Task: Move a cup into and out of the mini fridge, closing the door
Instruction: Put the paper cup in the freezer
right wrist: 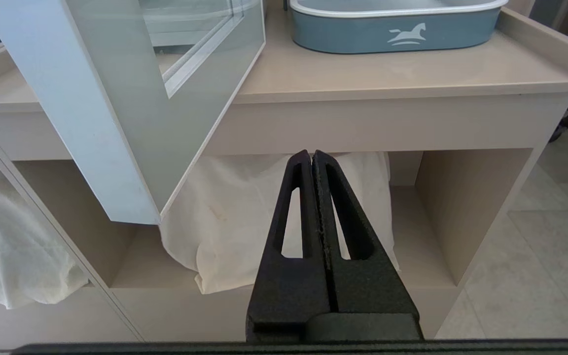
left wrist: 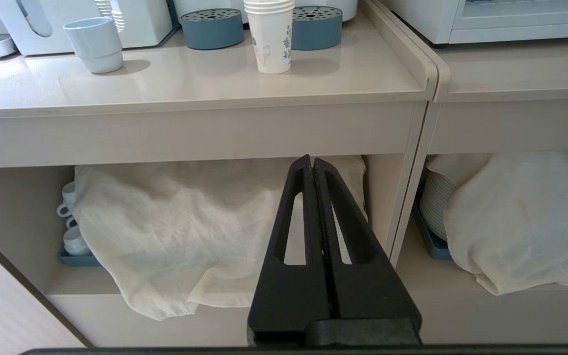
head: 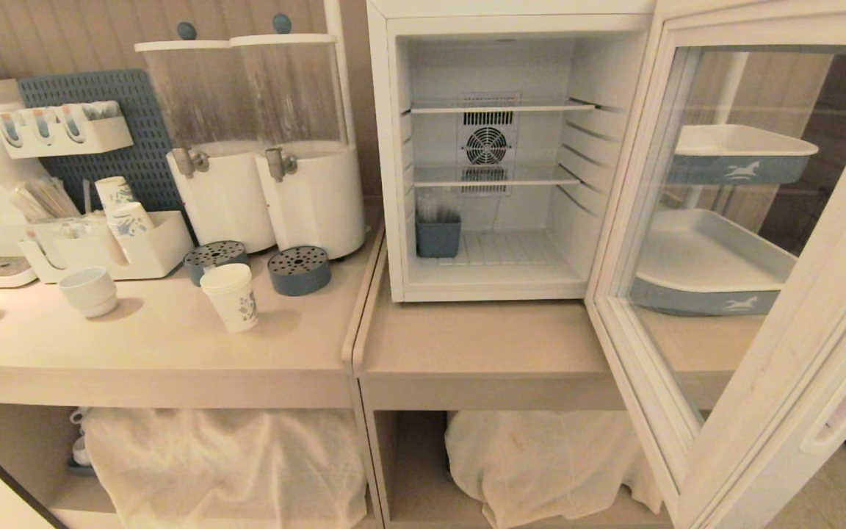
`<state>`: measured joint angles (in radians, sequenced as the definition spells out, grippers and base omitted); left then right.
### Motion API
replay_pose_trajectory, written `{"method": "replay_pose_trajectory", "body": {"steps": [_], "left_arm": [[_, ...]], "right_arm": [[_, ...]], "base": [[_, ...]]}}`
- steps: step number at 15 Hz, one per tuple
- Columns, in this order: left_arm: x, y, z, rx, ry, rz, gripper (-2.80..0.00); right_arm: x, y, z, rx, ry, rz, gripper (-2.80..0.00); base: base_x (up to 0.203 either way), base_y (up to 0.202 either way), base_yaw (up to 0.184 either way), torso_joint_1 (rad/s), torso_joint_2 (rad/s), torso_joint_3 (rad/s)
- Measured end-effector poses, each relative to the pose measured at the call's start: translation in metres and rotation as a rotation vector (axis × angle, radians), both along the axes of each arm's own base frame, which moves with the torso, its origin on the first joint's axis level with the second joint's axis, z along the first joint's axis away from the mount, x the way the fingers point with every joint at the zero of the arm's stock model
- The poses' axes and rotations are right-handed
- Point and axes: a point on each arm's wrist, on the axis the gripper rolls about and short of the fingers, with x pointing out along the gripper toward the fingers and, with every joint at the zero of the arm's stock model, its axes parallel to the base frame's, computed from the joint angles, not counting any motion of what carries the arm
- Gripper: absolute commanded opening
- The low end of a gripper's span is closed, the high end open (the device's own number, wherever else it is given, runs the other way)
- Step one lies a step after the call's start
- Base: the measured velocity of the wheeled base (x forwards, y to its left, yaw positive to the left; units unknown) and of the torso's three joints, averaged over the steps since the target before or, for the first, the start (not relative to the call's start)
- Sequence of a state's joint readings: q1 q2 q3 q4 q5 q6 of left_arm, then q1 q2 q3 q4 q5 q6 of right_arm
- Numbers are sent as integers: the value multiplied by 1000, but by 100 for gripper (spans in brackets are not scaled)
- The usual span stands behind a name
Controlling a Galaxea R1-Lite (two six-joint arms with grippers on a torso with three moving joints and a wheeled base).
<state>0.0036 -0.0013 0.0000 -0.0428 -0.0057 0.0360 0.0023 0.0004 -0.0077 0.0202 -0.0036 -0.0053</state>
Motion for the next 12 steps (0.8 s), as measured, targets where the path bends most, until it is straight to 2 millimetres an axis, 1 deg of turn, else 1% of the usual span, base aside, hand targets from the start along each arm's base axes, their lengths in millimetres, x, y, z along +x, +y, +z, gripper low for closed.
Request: {"method": "replay_pose_trajectory", "body": {"steps": [5,6,12], "left_arm": [[0,0,0,0,0,0,-280],[0,0,0,-1,1,0,-280],[0,0,0,-2,0,1,-280]], "right_arm": [[0,0,0,0,1,1,-280],[0,0,0,0,1,0,-280],[0,0,0,0,1,1,-280]], "base": [[0,0,0,0,0,0],[-93,0,0,2,16,6],[-188,0,-1,4,4,3]]}}
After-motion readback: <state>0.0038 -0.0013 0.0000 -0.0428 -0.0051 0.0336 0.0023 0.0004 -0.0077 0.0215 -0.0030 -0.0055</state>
